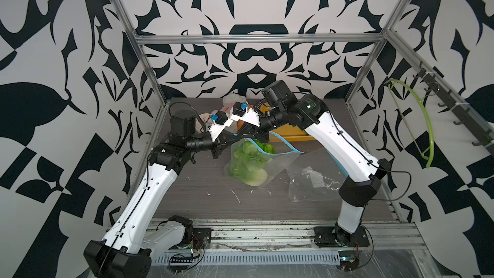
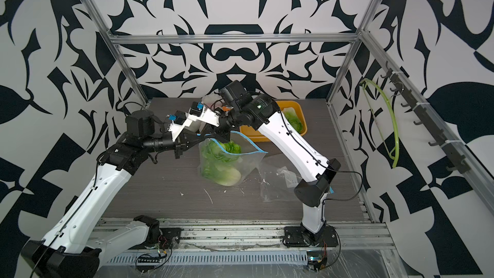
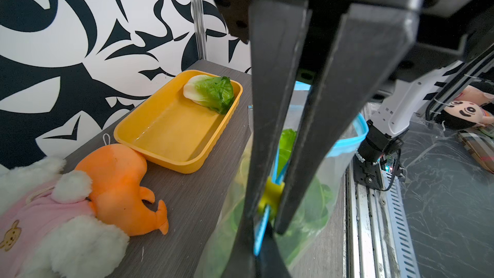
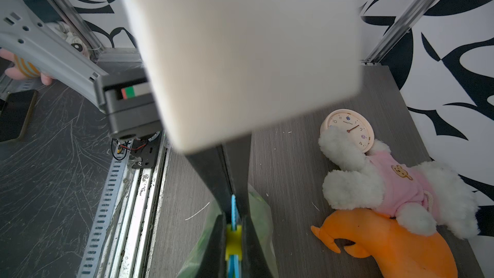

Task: Put the chinese cabbages into a zipper bag and zip it
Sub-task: Zip the zipper on the zipper food storage bag.

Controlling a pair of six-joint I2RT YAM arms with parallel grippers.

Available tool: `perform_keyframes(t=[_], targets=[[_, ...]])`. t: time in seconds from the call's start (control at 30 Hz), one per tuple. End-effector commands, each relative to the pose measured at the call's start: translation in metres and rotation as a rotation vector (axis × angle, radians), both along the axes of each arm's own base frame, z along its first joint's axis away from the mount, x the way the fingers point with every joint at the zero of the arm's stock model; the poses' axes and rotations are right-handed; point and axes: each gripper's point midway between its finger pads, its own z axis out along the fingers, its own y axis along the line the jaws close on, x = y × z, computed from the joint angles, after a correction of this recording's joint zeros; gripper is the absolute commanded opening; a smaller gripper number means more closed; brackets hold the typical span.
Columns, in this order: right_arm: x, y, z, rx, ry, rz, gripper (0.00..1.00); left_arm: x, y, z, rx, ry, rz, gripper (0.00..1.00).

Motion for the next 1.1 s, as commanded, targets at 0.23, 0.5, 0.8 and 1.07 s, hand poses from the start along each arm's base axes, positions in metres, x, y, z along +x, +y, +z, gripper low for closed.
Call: perform_keyframes(t=[0.23,0.5,0.8,1.07], targets=[[-0.016,-0.019,0.024,0.026,-0.060,0.001,0.03,-0.004,0.009,0.026,-0.019,-0.081,0.070,0.00],[-0.013,-0.029,0.023,0.012,-0.065,-0.032,0.02,0.001,0.016,0.033,-0.024,-0.093,0.144,0.00],[-0.006,-0.041,0.014,-0.013,-0.050,-0.075,0.02,0.003,0.025,0.041,-0.033,-0.109,0.214,0.00],[0.001,-0.059,0.010,-0.013,-0.027,-0.129,0.02,0.011,0.037,0.040,-0.015,-0.100,0.319,0.00]])
